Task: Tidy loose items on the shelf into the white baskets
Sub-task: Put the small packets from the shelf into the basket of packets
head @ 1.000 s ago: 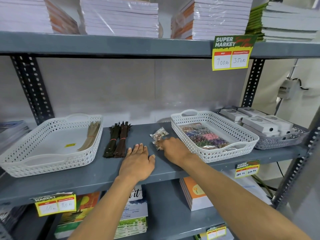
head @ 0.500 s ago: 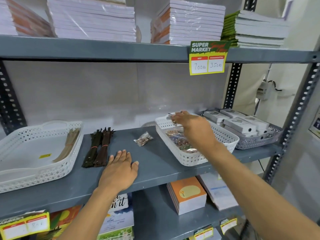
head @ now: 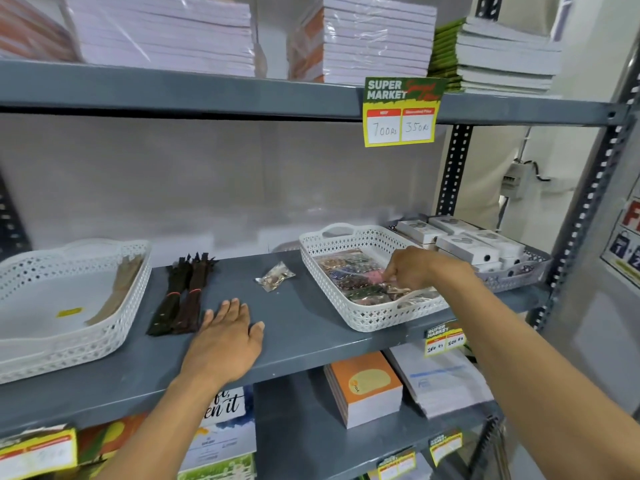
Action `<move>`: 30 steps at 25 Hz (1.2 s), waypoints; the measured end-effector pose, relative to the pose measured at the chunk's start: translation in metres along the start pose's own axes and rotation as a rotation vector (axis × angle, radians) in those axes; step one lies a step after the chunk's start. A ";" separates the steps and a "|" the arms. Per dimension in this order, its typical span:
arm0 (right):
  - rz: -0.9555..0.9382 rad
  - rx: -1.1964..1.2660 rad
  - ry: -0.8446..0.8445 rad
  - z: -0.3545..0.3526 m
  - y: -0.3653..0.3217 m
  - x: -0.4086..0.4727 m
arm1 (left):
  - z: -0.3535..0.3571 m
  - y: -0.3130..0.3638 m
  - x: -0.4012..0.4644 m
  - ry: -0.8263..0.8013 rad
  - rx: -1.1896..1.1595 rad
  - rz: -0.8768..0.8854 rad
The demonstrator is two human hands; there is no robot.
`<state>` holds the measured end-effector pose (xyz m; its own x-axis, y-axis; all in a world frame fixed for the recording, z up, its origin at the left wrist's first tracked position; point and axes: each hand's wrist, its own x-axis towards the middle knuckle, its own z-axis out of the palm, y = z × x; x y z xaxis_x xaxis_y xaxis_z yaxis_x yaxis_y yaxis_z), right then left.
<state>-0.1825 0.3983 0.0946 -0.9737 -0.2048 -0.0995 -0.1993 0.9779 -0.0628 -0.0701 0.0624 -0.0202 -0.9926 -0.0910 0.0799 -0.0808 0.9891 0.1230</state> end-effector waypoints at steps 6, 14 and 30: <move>-0.459 0.086 0.588 0.018 -0.140 -0.011 | -0.004 0.004 -0.003 -0.003 -0.019 -0.003; -0.391 -0.114 0.211 0.092 -0.219 0.065 | -0.007 0.004 -0.007 0.005 -0.048 0.015; -0.523 0.078 0.469 0.086 -0.203 0.030 | -0.009 0.003 -0.009 -0.002 -0.047 0.022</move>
<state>-0.1619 0.1898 0.0190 -0.7002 -0.5909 0.4007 -0.6629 0.7465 -0.0578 -0.0603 0.0656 -0.0121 -0.9943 -0.0693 0.0810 -0.0549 0.9843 0.1674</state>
